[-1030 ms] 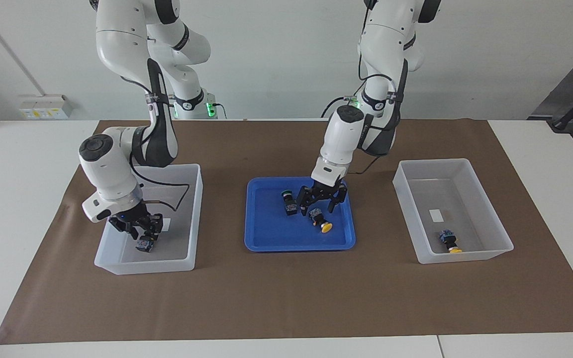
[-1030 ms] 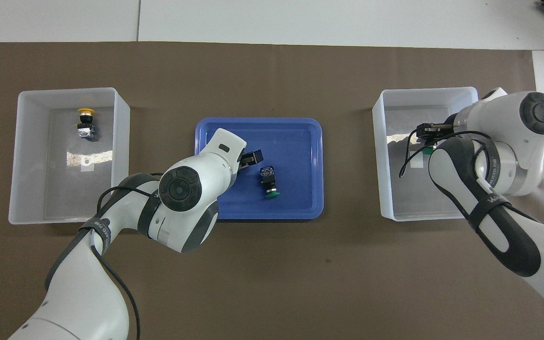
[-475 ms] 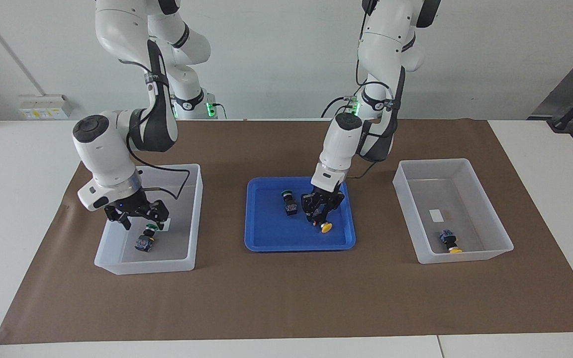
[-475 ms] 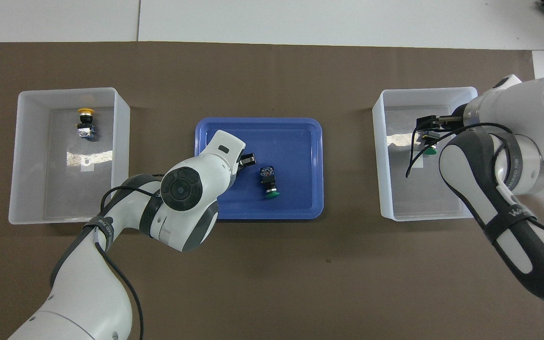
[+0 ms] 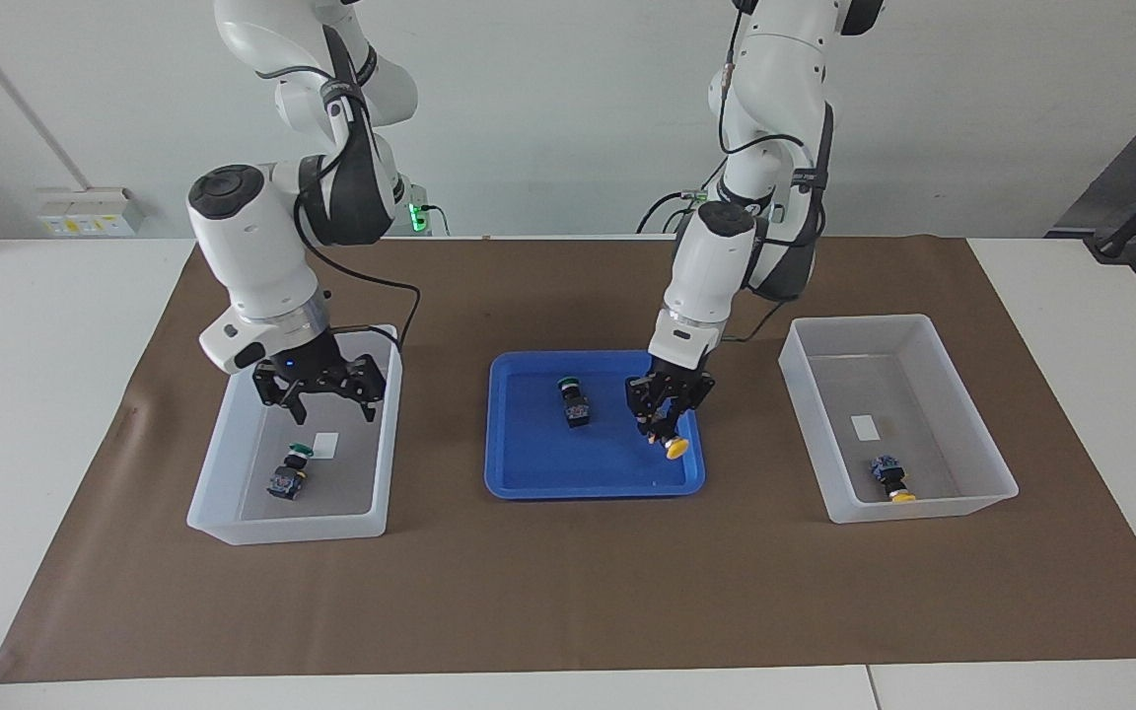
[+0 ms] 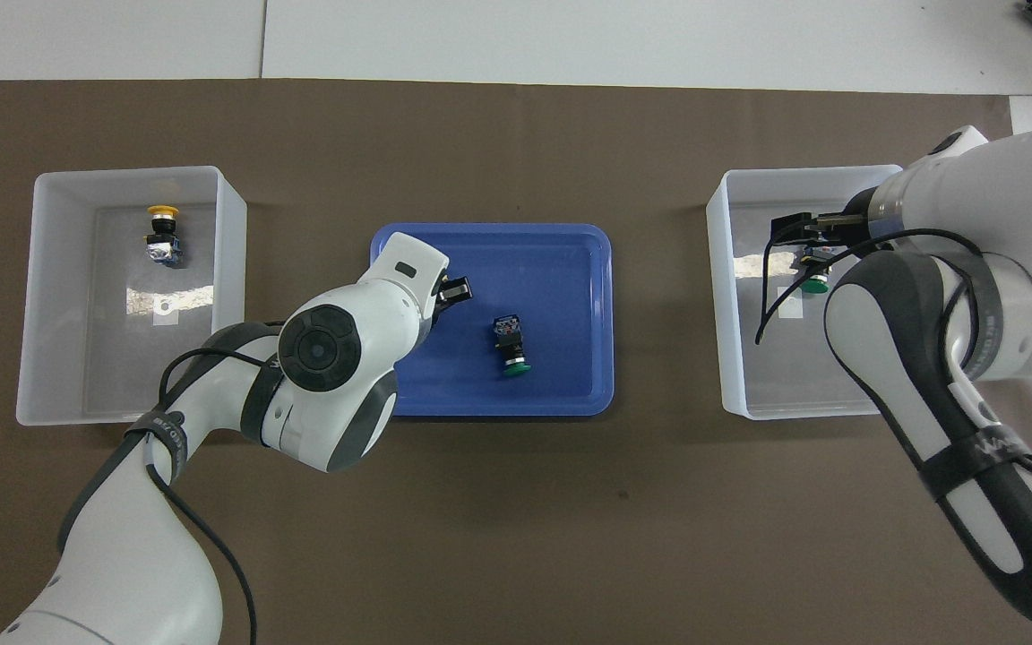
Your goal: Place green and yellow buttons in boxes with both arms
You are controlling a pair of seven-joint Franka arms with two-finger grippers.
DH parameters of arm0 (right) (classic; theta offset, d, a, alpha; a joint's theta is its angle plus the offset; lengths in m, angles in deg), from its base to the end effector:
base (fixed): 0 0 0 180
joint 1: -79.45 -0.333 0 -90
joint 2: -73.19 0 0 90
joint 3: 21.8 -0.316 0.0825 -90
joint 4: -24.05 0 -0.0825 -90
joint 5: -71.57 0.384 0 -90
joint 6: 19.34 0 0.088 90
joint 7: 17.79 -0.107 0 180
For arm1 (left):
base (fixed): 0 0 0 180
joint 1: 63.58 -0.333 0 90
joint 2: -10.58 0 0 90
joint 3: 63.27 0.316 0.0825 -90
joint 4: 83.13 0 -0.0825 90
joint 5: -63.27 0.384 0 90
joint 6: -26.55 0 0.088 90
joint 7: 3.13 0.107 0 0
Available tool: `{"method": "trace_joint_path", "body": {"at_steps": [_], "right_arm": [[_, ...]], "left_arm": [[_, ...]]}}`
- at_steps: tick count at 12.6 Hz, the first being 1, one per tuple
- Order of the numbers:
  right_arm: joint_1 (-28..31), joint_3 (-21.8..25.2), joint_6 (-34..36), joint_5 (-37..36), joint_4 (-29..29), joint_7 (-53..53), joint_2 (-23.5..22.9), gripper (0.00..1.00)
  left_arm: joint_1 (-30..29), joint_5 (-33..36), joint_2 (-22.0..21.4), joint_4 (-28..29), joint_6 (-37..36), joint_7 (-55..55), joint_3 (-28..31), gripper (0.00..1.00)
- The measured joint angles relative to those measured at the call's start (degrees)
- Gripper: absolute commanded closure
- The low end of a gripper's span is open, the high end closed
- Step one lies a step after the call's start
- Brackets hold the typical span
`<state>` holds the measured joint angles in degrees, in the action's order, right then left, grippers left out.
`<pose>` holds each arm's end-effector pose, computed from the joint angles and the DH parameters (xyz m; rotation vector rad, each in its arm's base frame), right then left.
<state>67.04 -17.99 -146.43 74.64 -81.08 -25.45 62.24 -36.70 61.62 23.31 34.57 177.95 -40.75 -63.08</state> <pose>0.6213 0.0979 0.4449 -3.0682 0.0143 -0.2863 0.5510 -0.2762 0.3684 2.8830 0.3086 0.4406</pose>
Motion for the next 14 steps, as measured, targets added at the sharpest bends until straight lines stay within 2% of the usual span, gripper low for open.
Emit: {"method": "trace_joint_path", "body": {"at_steps": [3,6,9,14], "right_arm": [[-8.45,-0.25,-2.6,0.01,0.2,-7.32,-0.32,0.0],[-15.96,-0.37,-8.09,0.01,0.13,-10.2,-3.29,0.0],[-20.7,-0.37,-13.53,0.01,0.1,-13.14,-8.08,0.0],[-24.55,-0.37,-18.11,0.01,-0.02,-13.27,-15.15,0.0]], "left_arm": [[-6.33,0.01,-5.81,-2.1,-10.75,9.05,0.19,1.0],[-12.83,0.02,-9.0,-4.78,-17.61,18.67,0.41,1.0],[-18.76,0.01,-10.71,-5.71,-19.32,27.7,0.53,1.0],[-24.31,-1.5,-10.63,-5.66,-19.71,41.72,0.54,1.0]]}}
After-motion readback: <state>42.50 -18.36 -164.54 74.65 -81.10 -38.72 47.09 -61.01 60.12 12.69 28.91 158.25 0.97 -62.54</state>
